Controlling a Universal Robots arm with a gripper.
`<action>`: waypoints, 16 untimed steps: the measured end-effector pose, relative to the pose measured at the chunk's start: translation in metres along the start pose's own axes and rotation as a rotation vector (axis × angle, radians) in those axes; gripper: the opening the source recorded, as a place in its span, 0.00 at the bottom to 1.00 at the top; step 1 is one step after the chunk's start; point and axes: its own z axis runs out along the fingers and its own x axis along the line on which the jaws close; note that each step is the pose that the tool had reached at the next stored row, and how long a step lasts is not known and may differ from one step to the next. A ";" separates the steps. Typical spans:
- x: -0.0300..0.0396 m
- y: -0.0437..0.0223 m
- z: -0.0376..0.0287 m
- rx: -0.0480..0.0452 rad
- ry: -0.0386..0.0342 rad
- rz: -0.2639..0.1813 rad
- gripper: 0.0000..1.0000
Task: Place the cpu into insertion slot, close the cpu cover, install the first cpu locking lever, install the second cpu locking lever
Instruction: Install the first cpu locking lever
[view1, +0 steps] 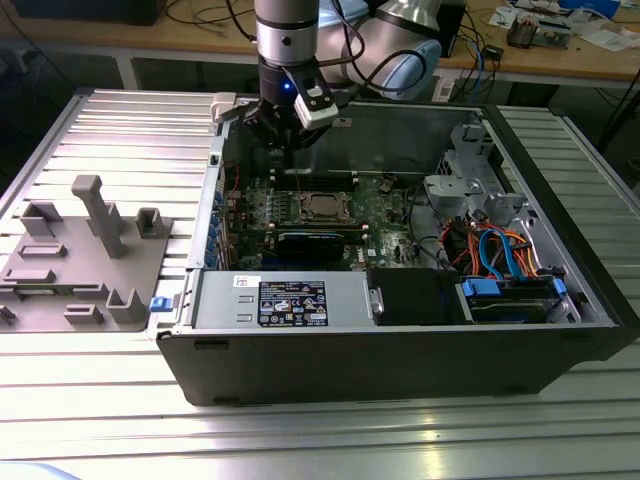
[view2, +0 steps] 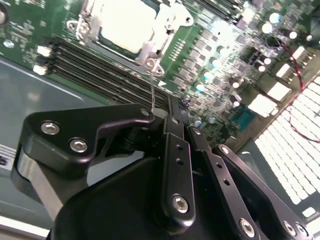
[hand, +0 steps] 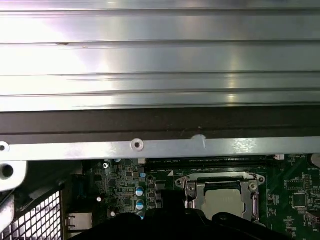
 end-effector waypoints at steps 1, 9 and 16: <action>-0.0030 0.0001 0.0001 0.0000 0.0000 0.000 0.11; -0.0239 0.0001 0.0020 -0.0029 0.0000 0.000 0.11; -0.0265 -0.0032 0.0070 -0.0291 0.0005 0.001 0.11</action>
